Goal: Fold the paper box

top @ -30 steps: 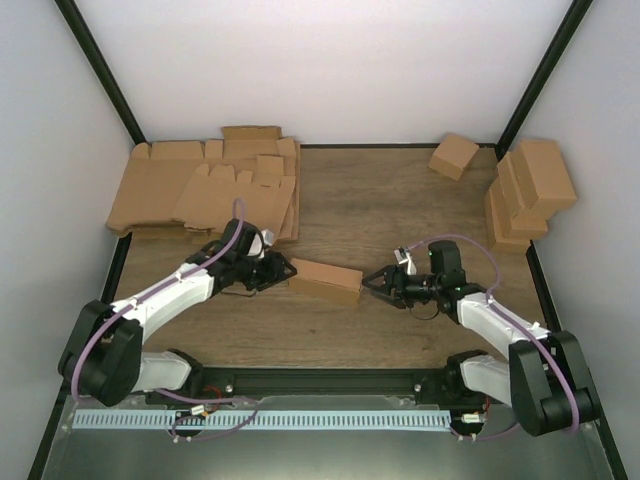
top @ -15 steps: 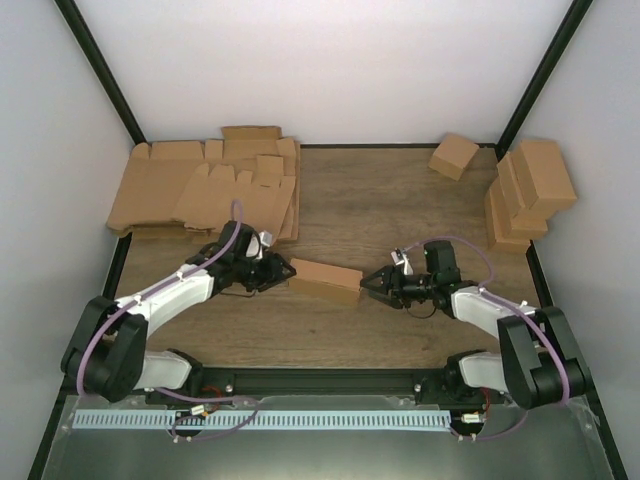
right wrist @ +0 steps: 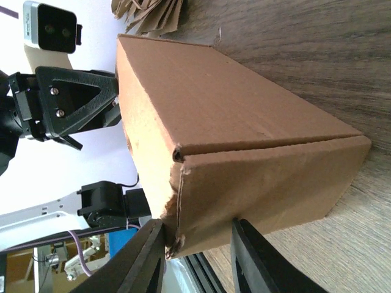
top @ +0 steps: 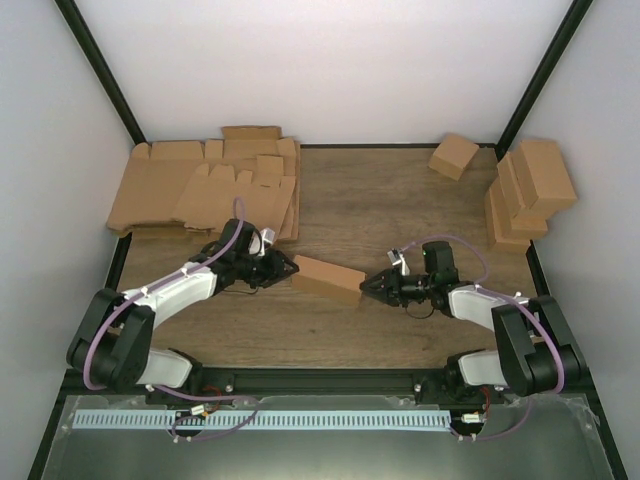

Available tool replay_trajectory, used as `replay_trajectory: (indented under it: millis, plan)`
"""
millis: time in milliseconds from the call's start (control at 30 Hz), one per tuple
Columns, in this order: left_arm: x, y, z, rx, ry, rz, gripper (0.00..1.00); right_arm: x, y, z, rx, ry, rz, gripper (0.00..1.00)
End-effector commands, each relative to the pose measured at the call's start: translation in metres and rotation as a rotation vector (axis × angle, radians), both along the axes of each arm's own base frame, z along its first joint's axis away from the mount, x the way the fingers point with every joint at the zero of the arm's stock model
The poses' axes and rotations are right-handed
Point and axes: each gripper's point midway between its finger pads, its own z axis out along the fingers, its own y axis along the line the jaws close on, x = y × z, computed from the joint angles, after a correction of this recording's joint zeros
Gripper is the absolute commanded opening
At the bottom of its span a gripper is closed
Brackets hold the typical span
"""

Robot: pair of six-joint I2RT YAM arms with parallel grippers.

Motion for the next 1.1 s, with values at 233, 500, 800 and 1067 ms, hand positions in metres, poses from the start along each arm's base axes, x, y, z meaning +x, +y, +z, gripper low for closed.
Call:
replay_trajectory:
  millis: [233,500,800,1067]
  plan:
    - [-0.006,0.008,-0.004,0.061,0.002,-0.018,0.39,0.009,-0.02,-0.003,-0.202,-0.055,-0.055,0.41]
    - [-0.008,0.01,0.018,0.053,-0.049,-0.012,0.59,0.026,-0.024,0.022,-0.284,-0.182,-0.058,0.73]
    - [-0.014,0.011,-0.013,0.088,0.041,-0.02,0.43,0.02,0.001,-0.002,-0.364,-0.142,0.02,0.7]
    - [-0.051,0.03,-0.032,0.142,0.11,-0.031,0.41,-0.023,0.006,-0.022,-0.381,-0.102,0.05,0.68]
